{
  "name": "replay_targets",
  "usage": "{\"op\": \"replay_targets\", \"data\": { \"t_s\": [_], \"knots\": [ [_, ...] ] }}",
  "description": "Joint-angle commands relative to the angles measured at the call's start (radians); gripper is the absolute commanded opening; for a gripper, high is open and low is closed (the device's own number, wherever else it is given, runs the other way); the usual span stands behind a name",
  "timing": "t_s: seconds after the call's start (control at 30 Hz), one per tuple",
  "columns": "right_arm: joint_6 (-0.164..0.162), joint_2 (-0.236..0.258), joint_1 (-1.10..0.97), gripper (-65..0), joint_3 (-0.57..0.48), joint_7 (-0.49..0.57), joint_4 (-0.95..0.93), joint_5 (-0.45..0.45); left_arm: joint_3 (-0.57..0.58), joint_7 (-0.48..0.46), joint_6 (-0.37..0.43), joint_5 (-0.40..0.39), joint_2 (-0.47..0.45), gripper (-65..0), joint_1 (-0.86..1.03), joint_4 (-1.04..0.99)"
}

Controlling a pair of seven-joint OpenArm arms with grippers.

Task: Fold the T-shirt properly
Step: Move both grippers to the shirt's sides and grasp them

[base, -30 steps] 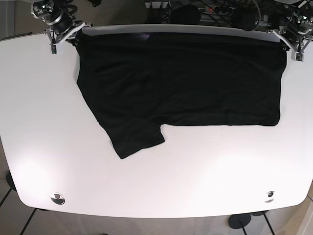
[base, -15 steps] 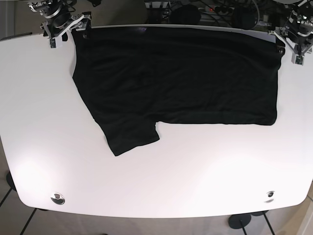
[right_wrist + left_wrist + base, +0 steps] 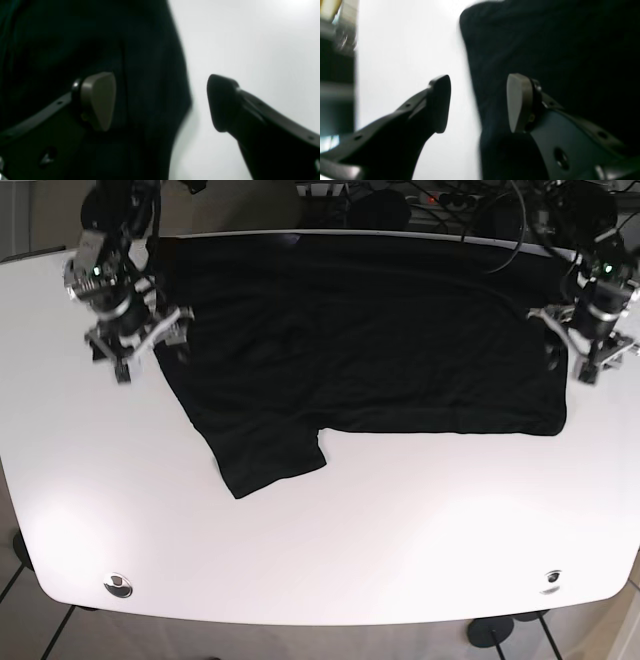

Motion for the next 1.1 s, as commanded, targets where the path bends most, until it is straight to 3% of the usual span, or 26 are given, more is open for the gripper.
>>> {"op": "replay_targets", "data": {
  "t_s": [0.03, 0.2, 0.3, 0.47, 0.6, 0.77, 0.87, 1.03, 1.1],
  "knots": [
    [0.002, 0.007, 0.103, -10.5, -0.046, 0.013, -0.029, -0.050, 0.014, -0.018, 0.007, 0.012, -0.013, -31.9, -0.076, -0.006],
    [0.005, 0.010, 0.335, -10.5, -0.100, 0.018, -0.237, -0.144, 0.060, -0.021, 0.007, 0.011, -0.013, -31.4, -0.208, -0.106],
    [0.010, 0.015, 0.461, -10.5, -0.100, 0.022, -0.419, -0.147, 0.067, -0.022, 0.009, 0.011, -0.013, -31.2, -0.275, -0.138],
    [0.007, 0.017, 0.538, -10.5, -0.101, 0.088, -0.620, -0.148, 0.065, -0.024, 0.153, 0.011, -0.013, -31.2, -0.332, -0.142],
    [0.010, -0.023, 0.499, -10.5, -0.101, 0.088, -0.620, -0.147, 0.065, -0.024, 0.271, 0.011, -0.015, -30.4, -0.387, -0.211],
    [0.011, -0.045, 0.455, -11.7, -0.103, 0.088, -0.620, -0.141, 0.067, -0.024, 0.287, 0.011, -0.040, -13.9, -0.427, -0.330],
    [0.011, -0.060, 0.436, -26.5, -0.103, 0.088, -0.620, -0.141, 0.070, -0.029, 0.313, 0.011, -0.043, -13.6, -0.443, -0.386],
    [0.007, -0.060, 0.433, -62.1, -0.103, 0.090, -0.620, -0.142, 0.082, -0.133, 0.328, 0.012, -0.064, -13.6, -0.475, -0.603],
    [0.008, -0.060, 0.433, -62.1, -0.101, 0.090, -0.620, -0.144, 0.137, -0.173, 0.327, 0.012, -0.084, -13.6, -0.476, -0.672]
  ]
}}
